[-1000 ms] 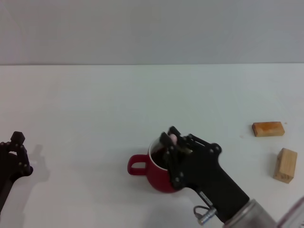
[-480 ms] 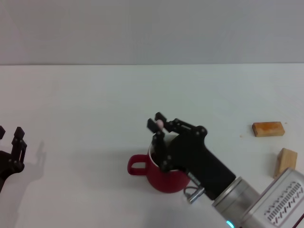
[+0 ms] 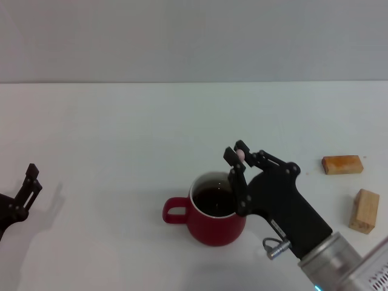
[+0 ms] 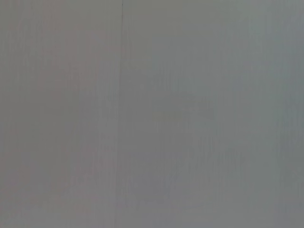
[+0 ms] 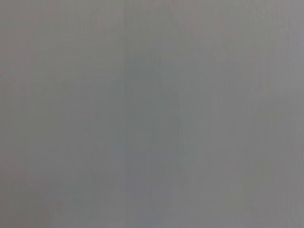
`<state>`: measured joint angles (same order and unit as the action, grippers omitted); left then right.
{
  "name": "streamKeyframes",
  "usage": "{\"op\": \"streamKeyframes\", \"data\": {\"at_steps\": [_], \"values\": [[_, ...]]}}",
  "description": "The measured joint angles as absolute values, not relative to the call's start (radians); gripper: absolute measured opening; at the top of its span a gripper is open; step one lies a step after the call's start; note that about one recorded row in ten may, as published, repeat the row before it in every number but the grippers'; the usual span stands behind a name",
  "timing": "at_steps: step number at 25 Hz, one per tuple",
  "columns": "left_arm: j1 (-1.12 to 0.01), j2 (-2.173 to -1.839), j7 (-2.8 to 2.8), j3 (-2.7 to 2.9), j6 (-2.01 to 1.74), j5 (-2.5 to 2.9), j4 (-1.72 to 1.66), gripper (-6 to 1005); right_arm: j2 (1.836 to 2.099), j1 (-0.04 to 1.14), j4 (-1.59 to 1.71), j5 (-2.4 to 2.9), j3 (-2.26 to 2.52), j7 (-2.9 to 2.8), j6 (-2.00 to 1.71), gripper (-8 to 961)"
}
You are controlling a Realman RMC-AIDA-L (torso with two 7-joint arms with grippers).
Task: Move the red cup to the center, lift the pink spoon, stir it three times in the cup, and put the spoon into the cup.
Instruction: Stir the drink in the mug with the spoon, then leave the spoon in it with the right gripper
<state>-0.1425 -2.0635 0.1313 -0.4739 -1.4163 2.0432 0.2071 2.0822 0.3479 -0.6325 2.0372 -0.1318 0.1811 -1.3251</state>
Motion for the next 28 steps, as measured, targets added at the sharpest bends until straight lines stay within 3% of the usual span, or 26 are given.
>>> {"op": "streamKeyframes", "data": {"at_steps": [7,18,28], "values": [[-0.143,-2.063,0.131,-0.474,-1.418,2.043,0.206,852,2.082,0.315,-0.658,2.040,-0.092,0.176,-1.337,14],[-0.146,-2.064,0.130,-0.474,-1.418,2.043,0.206,852,2.089,0.416,-0.661,2.039,-0.069,0.175,-1.271,15],[-0.143,-2.066,0.130,-0.474,-1.418,2.043,0.210,852,2.084,0.411,-0.615,2.034,-0.117,0.174,-1.267,15]]}}
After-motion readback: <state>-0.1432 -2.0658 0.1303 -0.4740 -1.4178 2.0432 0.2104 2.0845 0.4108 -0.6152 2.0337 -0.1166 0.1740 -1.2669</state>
